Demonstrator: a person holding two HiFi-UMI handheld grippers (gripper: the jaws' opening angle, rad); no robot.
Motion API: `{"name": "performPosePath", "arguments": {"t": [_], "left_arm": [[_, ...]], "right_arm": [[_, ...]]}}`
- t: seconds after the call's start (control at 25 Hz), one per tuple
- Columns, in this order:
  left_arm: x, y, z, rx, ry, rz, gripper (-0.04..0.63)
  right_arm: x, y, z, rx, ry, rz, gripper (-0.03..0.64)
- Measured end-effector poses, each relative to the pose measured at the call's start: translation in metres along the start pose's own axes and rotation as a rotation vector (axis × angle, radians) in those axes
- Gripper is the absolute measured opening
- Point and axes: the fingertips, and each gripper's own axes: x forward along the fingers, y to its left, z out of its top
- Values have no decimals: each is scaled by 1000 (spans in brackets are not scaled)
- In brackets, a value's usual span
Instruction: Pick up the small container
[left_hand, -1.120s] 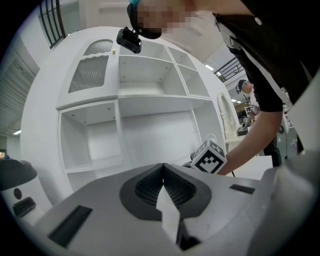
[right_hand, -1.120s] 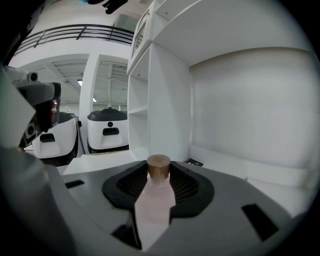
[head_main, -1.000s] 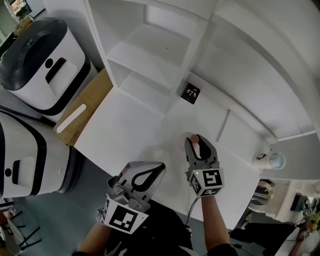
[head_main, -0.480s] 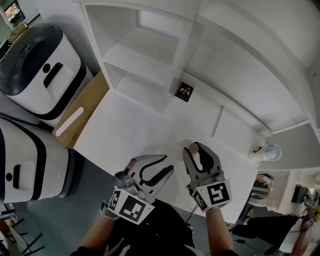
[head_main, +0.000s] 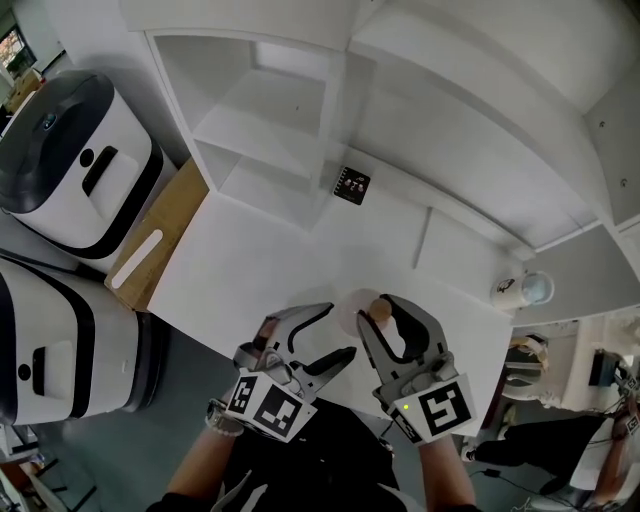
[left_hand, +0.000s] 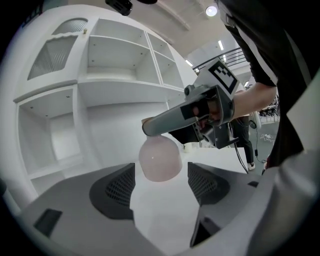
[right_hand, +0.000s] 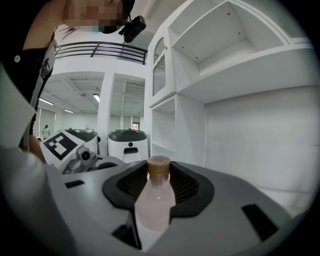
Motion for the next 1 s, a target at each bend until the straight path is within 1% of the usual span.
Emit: {"name": "performPosePath", "arguments": {"t": [0.16, 0.32, 0.56, 0.72, 1.0], "left_arm": [[-1, 0, 9, 26, -8, -11, 319], [-3, -3, 22, 92, -29, -20, 321], [-9, -5, 40, 135, -62, -46, 324], [-13, -5, 48, 151, -69, -65, 324], [-23, 0, 62, 164, -98, -47, 327]], "right_arm": [[-7, 11, 13, 6, -22, 21, 144], [-14, 21, 28, -1, -54, 42, 144], [-26, 25, 45, -11, -87, 35, 144], [-32, 24, 48, 2, -91, 18, 144], [-35, 32, 69, -29, -141, 21, 144]]}}
